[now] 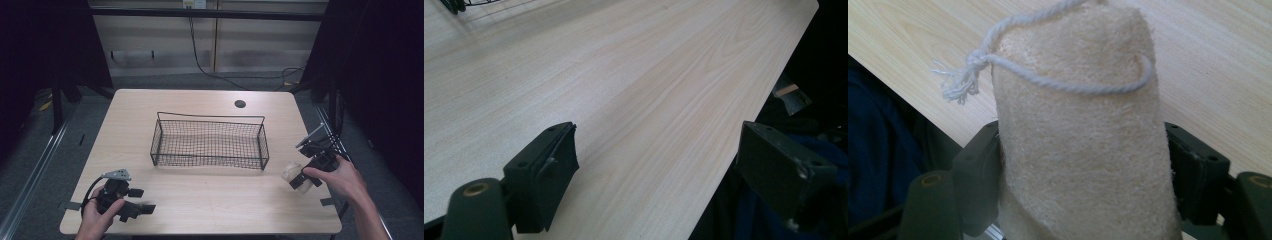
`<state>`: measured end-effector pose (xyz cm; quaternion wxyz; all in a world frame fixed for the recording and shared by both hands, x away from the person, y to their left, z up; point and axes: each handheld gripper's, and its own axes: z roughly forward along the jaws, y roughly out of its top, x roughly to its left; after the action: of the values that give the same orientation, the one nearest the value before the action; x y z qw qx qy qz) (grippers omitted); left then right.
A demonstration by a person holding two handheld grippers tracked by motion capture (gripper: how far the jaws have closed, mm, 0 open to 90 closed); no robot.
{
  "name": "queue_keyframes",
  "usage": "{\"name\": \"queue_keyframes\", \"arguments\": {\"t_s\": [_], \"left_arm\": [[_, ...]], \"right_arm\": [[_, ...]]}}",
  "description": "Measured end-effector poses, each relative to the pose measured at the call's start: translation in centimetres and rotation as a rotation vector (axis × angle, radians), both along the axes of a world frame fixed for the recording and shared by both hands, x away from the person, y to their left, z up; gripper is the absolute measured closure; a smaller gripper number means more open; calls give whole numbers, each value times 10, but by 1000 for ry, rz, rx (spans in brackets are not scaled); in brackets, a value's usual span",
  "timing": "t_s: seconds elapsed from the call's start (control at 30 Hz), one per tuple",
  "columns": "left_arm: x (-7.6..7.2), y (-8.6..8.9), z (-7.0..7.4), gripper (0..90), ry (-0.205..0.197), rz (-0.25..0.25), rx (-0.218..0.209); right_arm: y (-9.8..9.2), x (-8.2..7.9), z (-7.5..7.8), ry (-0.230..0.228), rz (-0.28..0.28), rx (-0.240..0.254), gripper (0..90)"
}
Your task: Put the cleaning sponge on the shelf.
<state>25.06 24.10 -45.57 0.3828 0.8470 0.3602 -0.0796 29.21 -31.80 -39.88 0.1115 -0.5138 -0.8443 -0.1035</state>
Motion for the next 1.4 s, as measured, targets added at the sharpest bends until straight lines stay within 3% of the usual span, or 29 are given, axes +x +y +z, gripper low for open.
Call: {"name": "queue_keyframes", "arguments": {"t_s": [0.5,0.73,1.13,1.4], "left_arm": [[0,1,1,163,-4,6,-5],[0,1,1,163,-4,5,-5],[0,0,0,163,0,9,-6],[0,1,0,163,0,7,-4]], "right_arm": [[7,1,25,-24,32,37,264],[14,3,34,-20,60,24,264],[34,17,48,-41,102,55,264],[47,29,48,-36,115,57,263]]}}
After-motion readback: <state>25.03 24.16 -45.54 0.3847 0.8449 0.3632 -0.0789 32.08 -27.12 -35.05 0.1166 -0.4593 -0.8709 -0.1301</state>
